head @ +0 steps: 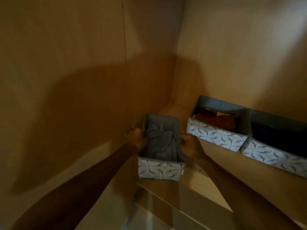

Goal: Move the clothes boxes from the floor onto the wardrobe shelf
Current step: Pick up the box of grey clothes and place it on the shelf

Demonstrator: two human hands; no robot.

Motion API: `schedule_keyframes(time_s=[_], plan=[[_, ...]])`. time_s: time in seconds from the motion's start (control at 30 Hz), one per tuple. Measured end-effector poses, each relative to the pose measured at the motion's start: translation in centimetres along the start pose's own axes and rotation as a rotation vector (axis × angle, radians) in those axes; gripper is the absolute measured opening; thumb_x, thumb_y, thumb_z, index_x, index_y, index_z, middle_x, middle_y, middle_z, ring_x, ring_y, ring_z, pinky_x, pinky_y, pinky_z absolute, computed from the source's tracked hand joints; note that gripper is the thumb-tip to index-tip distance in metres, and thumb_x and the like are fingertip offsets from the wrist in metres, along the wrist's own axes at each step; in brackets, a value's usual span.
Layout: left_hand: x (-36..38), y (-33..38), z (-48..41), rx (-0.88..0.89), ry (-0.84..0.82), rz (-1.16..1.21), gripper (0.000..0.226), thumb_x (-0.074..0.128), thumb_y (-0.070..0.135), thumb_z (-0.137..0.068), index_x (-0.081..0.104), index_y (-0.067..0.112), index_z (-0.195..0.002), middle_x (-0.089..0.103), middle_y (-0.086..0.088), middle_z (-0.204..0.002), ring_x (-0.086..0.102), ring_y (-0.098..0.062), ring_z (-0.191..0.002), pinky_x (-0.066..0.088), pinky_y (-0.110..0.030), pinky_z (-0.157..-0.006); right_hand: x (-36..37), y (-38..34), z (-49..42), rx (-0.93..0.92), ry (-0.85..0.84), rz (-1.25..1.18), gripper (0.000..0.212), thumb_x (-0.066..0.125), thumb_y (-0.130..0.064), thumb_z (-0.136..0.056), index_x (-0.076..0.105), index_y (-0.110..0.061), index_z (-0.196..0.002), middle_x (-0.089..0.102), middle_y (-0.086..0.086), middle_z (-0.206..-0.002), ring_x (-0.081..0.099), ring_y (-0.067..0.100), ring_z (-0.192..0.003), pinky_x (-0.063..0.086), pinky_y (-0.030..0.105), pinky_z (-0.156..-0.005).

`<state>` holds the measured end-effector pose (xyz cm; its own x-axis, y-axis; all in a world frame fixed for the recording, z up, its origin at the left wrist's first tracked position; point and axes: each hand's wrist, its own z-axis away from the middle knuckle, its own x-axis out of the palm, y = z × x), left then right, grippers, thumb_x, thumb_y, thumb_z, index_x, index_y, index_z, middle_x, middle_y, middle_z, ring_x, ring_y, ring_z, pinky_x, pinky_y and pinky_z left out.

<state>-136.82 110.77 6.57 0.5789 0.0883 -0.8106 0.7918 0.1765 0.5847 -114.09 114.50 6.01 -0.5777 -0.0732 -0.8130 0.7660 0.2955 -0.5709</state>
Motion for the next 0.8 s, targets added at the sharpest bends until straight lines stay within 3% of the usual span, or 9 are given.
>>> schedule_keyframes(time_s=[0.1, 0.2, 0.3, 0.37, 0.47, 0.57, 0.63, 0.7, 0.8], plan=[[0.6, 0.6, -4.6, 0.002, -0.044, -0.005, 0.026, 0.050, 0.015, -0.096, 0.062, 0.010, -0.119, 0.066, -0.013, -0.113, 0.062, -0.029, -0.099, 0.052, -0.041, -0.089, 0.1, 1.0, -4.0, 0.058, -0.011, 0.021, 0.016, 0.053, -0.002, -0.075, 0.066, -0.007, -0.068, 0.067, 0.012, -0.075, 0.062, 0.026, -0.076, 0.046, 0.032, -0.066], [1.4, 1.8, -8.5, 0.068, -0.097, 0.184, 0.037, 0.058, 0.016, -0.094, 0.055, 0.013, -0.130, 0.062, -0.008, -0.125, 0.059, -0.026, -0.113, 0.050, -0.042, -0.097, -0.1, 1.2, -7.5, 0.136, -0.006, 0.025, 0.016, 0.055, -0.008, -0.087, 0.070, -0.003, -0.089, 0.068, 0.018, -0.094, 0.064, 0.035, -0.092, 0.046, 0.034, -0.074], [1.3, 2.4, -10.6, 0.140, -0.415, 0.387, 0.061, 0.078, 0.010, -0.078, 0.051, 0.012, -0.133, 0.061, 0.003, -0.120, 0.058, -0.017, -0.115, 0.054, -0.024, -0.089, -0.1, 1.8, -10.3, 0.110, -0.021, -0.020, 0.025, 0.054, -0.018, -0.087, 0.068, -0.004, -0.102, 0.068, 0.018, -0.106, 0.062, 0.036, -0.100, 0.044, 0.029, -0.078], [1.0, 1.8, -11.8, 0.134, -0.576, 0.268, 0.083, 0.086, 0.008, -0.067, 0.045, 0.016, -0.139, 0.057, 0.004, -0.129, 0.055, -0.017, -0.121, 0.052, -0.029, -0.094, -0.4, 2.1, -11.4, 0.053, -0.061, -0.071, 0.024, 0.057, -0.021, -0.084, 0.069, -0.008, -0.101, 0.069, 0.015, -0.103, 0.063, 0.032, -0.098, 0.049, 0.032, -0.082], [0.8, 1.4, -13.9, 0.191, -0.449, -0.017, 0.074, 0.083, 0.016, -0.072, 0.048, 0.016, -0.138, 0.057, -0.006, -0.133, 0.054, -0.027, -0.123, 0.046, -0.041, -0.102, -1.0, 2.7, -12.8, -0.018, -0.179, -0.102, 0.013, 0.074, -0.024, -0.079, 0.069, -0.022, -0.091, 0.068, -0.003, -0.095, 0.062, 0.017, -0.093, 0.048, 0.029, -0.082], [1.5, 1.6, -15.0, 0.224, -0.193, -0.172, 0.060, 0.070, 0.020, -0.085, 0.045, 0.015, -0.140, 0.051, -0.011, -0.139, 0.051, -0.029, -0.125, 0.043, -0.038, -0.103, -1.0, 3.6, -13.9, -0.120, -0.310, -0.070, 0.067, 0.085, -0.048, -0.061, 0.058, -0.032, -0.121, 0.057, -0.012, -0.124, 0.054, 0.007, -0.111, 0.044, 0.028, -0.097], [2.4, 1.5, -15.8, 0.202, -0.072, -0.161, 0.053, 0.064, 0.022, -0.089, 0.047, 0.015, -0.139, 0.052, -0.012, -0.139, 0.053, -0.029, -0.122, 0.046, -0.040, -0.100, -0.6, 4.3, -14.8, -0.160, -0.290, 0.119, 0.092, 0.076, -0.069, -0.054, 0.046, -0.035, -0.134, 0.050, -0.003, -0.139, 0.050, 0.017, -0.124, 0.043, 0.038, -0.102], [3.3, 1.6, -16.5, 0.165, -0.017, -0.192, 0.046, 0.059, 0.030, -0.092, 0.051, 0.015, -0.135, 0.057, -0.013, -0.132, 0.058, -0.031, -0.115, 0.050, -0.043, -0.094, 0.2, 4.6, -15.6, -0.162, -0.177, 0.311, 0.072, 0.069, -0.057, -0.067, 0.048, -0.032, -0.131, 0.055, 0.003, -0.134, 0.053, 0.026, -0.121, 0.044, 0.045, -0.101], [3.8, 2.4, -17.1, 0.185, -0.021, -0.400, 0.041, 0.050, 0.032, -0.095, 0.052, 0.016, -0.132, 0.056, -0.013, -0.133, 0.058, -0.032, -0.113, 0.052, -0.044, -0.090, 0.8, 3.9, -16.0, -0.152, 0.010, 0.530, 0.039, 0.067, -0.033, -0.072, 0.062, -0.030, -0.111, 0.067, 0.003, -0.109, 0.058, 0.030, -0.109, 0.037, 0.055, -0.103]])
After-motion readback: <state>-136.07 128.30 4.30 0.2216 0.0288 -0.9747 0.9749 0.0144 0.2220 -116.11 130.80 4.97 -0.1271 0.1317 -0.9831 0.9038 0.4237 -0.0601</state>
